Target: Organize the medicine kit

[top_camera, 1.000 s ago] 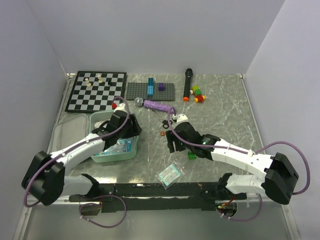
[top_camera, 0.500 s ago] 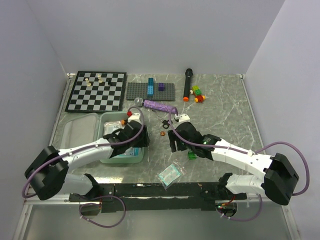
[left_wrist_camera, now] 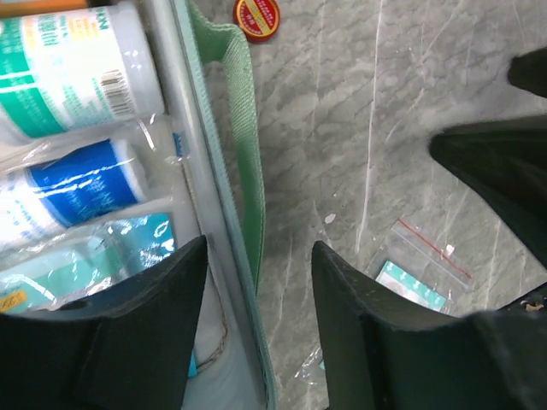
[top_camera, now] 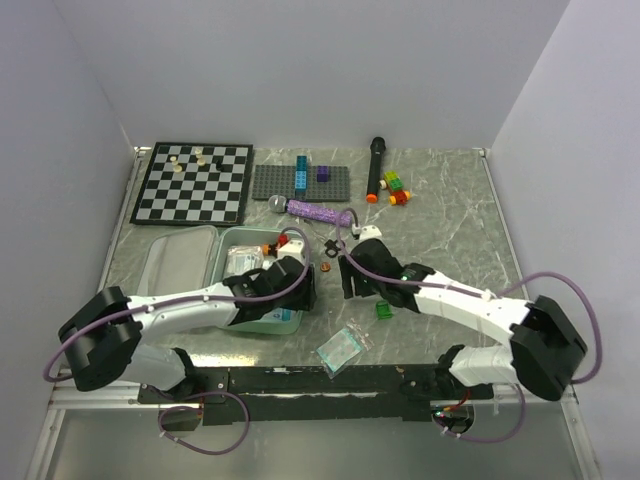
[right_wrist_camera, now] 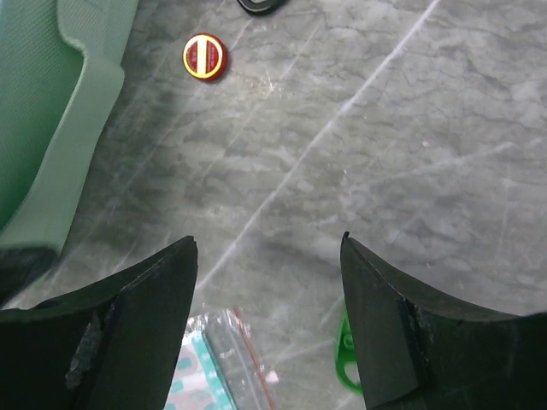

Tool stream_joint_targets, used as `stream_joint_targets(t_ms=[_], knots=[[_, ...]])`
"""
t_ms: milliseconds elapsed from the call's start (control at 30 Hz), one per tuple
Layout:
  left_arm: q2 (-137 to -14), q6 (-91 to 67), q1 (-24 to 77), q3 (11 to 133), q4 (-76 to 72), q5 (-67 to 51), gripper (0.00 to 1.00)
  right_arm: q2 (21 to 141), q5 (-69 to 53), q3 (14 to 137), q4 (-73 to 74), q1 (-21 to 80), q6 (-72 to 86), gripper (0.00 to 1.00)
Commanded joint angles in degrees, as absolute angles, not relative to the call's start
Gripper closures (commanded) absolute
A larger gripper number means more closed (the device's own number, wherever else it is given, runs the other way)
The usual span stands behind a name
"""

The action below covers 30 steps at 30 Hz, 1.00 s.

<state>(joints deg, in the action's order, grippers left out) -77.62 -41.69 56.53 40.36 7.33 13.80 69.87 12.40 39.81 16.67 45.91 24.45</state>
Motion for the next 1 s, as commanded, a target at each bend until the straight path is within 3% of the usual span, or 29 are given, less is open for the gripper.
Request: stream_joint_targets(t_ms=[0, 600, 967], knots=[[-71.30, -45.17, 57.30, 42.54, 9.92, 19.06, 0.41, 76.80, 10.81, 46.13, 12.22, 45.18, 22.94, 0.26], [-34.38, -58.44, 56.87, 36.31, 31.55, 43.41, 0.34, 102.21, 10.63, 64.77, 14.06, 45.00, 21.88, 0.36], [-31.82, -60.03, 56.87, 36.12, 35.42, 47.02, 0.34, 108.37, 11.52, 69.26, 16.96, 44.21, 21.44, 0.42]])
